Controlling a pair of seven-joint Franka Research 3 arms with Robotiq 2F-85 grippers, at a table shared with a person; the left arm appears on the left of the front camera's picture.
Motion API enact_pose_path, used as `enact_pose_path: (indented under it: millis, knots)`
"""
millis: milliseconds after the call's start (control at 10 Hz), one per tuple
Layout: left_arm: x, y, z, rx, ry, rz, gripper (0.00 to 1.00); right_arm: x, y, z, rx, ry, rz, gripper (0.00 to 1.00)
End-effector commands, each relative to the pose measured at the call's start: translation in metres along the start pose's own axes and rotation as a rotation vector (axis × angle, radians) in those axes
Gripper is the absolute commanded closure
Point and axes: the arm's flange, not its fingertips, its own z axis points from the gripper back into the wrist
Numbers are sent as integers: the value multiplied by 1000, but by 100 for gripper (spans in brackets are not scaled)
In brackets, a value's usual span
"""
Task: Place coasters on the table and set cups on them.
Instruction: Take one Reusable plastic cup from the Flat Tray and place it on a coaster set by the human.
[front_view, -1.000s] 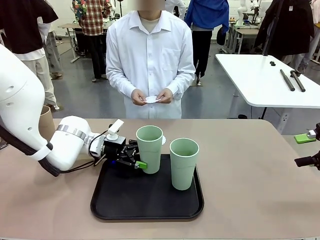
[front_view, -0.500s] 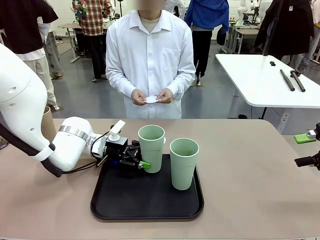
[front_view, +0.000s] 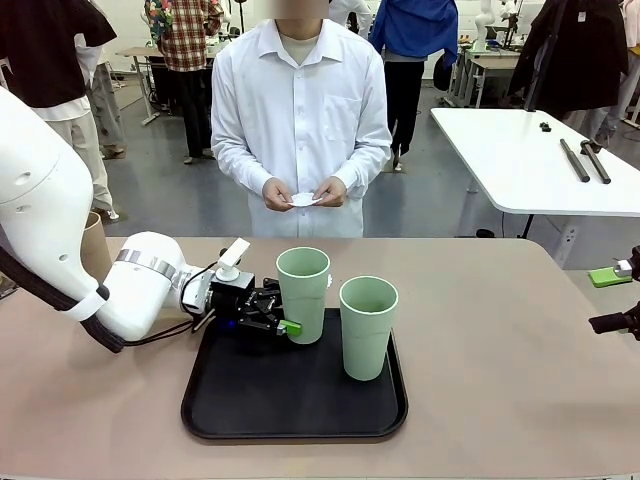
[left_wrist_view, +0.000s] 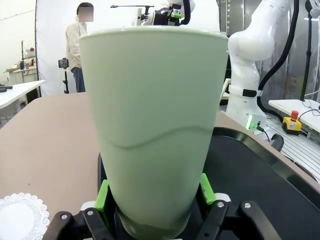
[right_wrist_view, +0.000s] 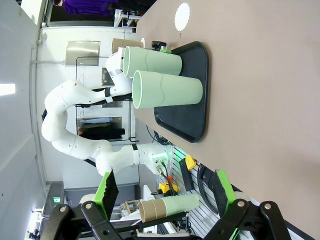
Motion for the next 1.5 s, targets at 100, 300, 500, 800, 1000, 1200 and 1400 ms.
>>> enact_pose_path:
  millis: [100,300,500,800,1000,1200,1400]
  knots:
    - [64,-20,21,59,-8,-7,100,1,0,0,17,-2,5,0]
    - [108,-27,29,86,-13,-37,100,1,0,0,17,-2,5,0]
    - [127,-27,30,113,-35,-38,100,1,0,0,17,-2,5,0]
    - [115,-20,31,63,3,-52,100,1,0,0,17,-2,5,0]
    - [122,-1,32,88,-7,-44,19,1,0,0,17,-2,5,0]
    - [107,48,27,109,16,-36,19,1,0,0,17,-2,5,0]
    - [83,95,26,139,41,1,19,1,0,0,17,-2,5,0]
